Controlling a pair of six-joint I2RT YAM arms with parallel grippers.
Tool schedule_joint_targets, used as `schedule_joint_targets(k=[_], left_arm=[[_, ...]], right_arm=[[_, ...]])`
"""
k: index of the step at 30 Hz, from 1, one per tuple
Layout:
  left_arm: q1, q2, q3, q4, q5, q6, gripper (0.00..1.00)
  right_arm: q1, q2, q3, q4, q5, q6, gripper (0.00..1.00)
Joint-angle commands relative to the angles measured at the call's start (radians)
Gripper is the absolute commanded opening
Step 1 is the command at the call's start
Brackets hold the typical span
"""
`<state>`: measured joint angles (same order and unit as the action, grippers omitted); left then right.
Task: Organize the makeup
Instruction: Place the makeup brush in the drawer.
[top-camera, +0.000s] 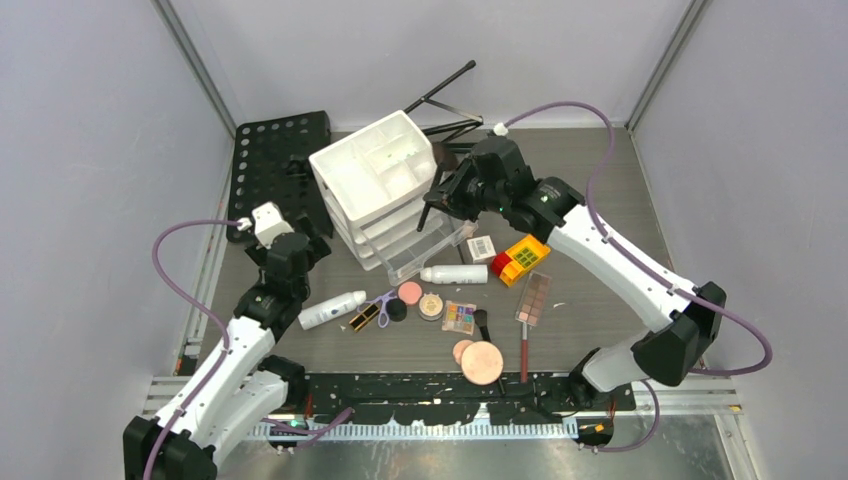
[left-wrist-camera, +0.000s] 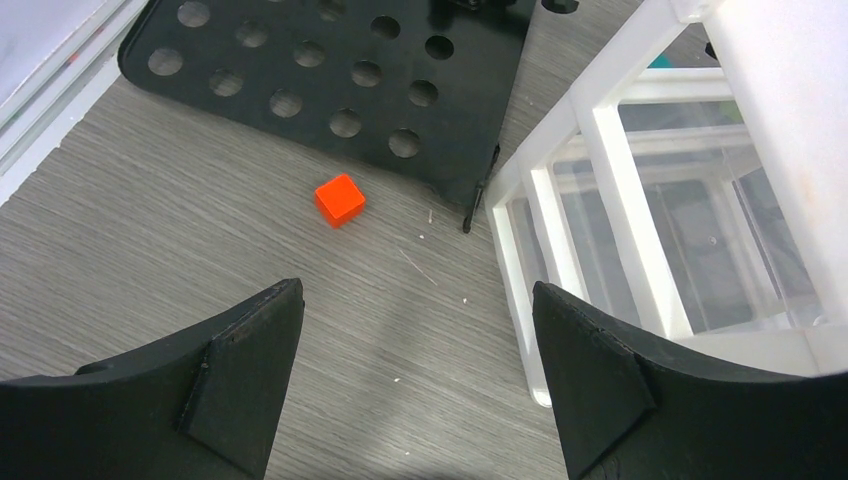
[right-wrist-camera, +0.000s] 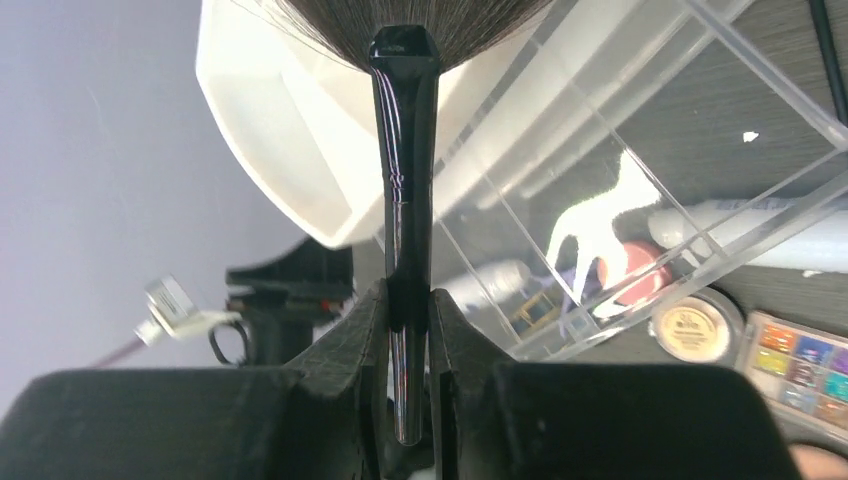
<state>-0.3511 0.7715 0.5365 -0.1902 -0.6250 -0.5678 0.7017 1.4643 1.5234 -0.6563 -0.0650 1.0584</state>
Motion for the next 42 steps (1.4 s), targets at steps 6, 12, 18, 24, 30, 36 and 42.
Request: schedule_joint_targets(k=[6,12,18,24,30,36,42], left_arm=[[0.003,-0.008,0.018,0.051,-0.01,-0.007,0.87],[0.003,-0.006,0.019,0.052,-0.006,-0.01,0.87],[0.003,0.002,0.019,0.053,-0.002,-0.011,0.87],[0.003,-0.013,0.015,0.05,-0.005,-0.011,0.87],[0.003,-0.01,0.016,0.052,-0.004,-0.01,0.87],[0.003,-0.014,0.02,0.046,-0.004,-0.01,0.87],[0.003,-0.022,0.02,0.04,-0.005,-0.011,0.87]], right_arm=[[0.174,-0.088,-0.168,0.168,0.708,0.502,0.0],[0.219,0.03,-0.058,0.022,0.776,0.69,0.0],[0.277,0.15,-0.015,0.068,0.785,0.783,0.0],[0.3,0.236,0.021,0.065,0.771,0.798,0.0],[0.301,0.223,-0.006,0.045,0.78,0.807,0.0],[0.301,0.24,0.0,0.035,0.774,0.794,0.02],[0.3,0.266,0.005,0.034,0.75,0.785,0.1]])
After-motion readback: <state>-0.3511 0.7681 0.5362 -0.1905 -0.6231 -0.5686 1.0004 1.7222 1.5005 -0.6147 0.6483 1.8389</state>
